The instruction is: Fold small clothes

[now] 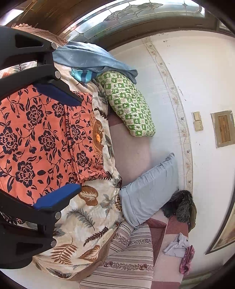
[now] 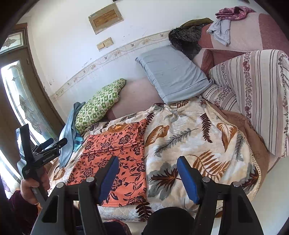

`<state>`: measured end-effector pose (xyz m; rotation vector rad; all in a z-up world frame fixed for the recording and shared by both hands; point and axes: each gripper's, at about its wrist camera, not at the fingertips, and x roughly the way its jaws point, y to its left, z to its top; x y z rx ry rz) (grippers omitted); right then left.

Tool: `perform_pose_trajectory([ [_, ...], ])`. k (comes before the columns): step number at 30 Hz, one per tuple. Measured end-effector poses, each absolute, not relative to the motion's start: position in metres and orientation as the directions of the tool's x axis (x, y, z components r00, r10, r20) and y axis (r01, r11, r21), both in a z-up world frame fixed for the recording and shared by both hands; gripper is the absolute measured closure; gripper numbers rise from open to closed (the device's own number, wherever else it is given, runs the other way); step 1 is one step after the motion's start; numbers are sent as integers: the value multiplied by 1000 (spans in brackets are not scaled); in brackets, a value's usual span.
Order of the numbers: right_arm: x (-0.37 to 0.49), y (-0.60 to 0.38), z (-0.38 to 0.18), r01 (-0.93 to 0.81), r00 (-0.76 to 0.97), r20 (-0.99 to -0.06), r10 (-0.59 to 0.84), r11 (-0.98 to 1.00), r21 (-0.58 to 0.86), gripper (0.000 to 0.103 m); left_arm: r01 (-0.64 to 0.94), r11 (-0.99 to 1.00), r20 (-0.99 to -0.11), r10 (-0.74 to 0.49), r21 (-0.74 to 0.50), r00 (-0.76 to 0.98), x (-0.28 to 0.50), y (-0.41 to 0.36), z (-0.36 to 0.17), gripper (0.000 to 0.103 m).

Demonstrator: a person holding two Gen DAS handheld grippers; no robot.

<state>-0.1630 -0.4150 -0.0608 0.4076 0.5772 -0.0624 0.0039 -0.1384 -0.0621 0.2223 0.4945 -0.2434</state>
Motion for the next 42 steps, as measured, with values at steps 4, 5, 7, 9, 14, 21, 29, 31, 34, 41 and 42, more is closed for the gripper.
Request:
perform_pose_trajectory([
  [4,-155,-405,-60,144,840,-537,75,924,355,33,254,956,-503,-149,147,851,8,-126,-67,15],
  [5,-152,-402,-60,133,841,-534,86,924,359,33,245,959,-508,-141,144,850,9,-121,-67,16],
  [7,-144,-396,-64,110,840,-530,119,918,380,33,218,966,-500,-120,141,857,9,-105,-69,15],
  [9,-132,-390,-72,95,830,-538,149,912,399,33,174,973,-493,-79,151,867,7,-82,-72,16],
  [14,-101,-376,-99,62,801,-554,229,888,456,33,34,983,-550,70,178,832,7,-2,-96,15],
  [21,-51,-355,-146,79,729,-608,316,842,533,33,-128,978,-734,208,165,647,2,109,-165,15],
  [29,-23,-319,-193,117,615,-721,320,867,484,33,-129,992,-823,83,12,562,17,147,-210,16],
  [31,-23,-321,-202,145,594,-741,312,865,480,33,-99,995,-824,43,-16,564,25,146,-216,20],
  [34,-25,-333,-214,200,575,-759,306,847,493,33,-61,998,-836,24,-11,548,43,147,-231,44],
  [41,-25,-340,-235,262,532,-793,296,834,486,33,45,983,-876,-177,-176,449,68,151,-264,56],
  [42,-24,-339,-238,262,525,-798,297,835,483,33,45,982,-875,-185,-185,448,69,151,-266,56],
])
